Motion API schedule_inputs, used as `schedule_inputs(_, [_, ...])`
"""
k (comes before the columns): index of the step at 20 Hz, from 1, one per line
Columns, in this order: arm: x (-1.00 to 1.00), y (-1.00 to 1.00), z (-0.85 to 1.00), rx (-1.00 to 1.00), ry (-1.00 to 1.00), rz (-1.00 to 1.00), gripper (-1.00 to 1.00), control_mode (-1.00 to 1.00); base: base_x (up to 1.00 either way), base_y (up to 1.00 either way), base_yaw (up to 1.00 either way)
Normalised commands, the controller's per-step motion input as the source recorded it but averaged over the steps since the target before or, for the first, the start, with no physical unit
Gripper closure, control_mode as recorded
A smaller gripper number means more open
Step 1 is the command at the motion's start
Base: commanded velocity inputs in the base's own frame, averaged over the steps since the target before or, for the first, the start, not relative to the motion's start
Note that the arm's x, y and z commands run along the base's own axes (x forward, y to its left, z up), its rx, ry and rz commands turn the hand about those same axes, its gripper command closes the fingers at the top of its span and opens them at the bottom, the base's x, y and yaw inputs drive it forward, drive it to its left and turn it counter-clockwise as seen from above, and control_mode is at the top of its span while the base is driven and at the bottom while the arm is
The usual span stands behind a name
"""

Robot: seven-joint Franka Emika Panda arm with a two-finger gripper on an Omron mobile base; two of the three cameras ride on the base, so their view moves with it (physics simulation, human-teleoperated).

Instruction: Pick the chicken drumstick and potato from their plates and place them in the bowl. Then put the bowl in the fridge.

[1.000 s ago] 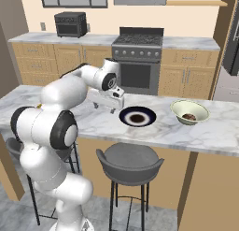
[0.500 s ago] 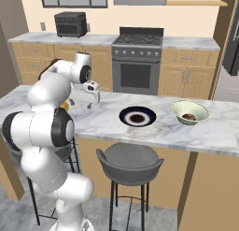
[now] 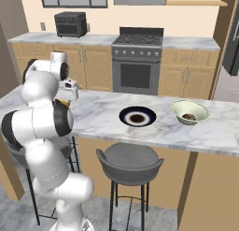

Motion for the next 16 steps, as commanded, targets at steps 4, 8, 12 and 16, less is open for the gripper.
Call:
schedule_inputs(4, [0.01,0.82,-0.03,0.00,0.00,0.04,-1.00,-1.00,0.00,0.00,0.00])
schedule_inputs(8, [0.00,0.66,-0.14,0.00,0.02,0.04,-1.00,-1.00,0.00,0.00,0.00])
schedule_inputs(12, [0.01,0.70,-0.18,0.00,0.00,0.04,-1.00,-1.00,0.00,0.00,0.00])
schedule_inputs(16, [0.17,0.59,-0.32,0.00,-0.08,0.01,-1.00,-1.00,0.00,0.00,0.00])
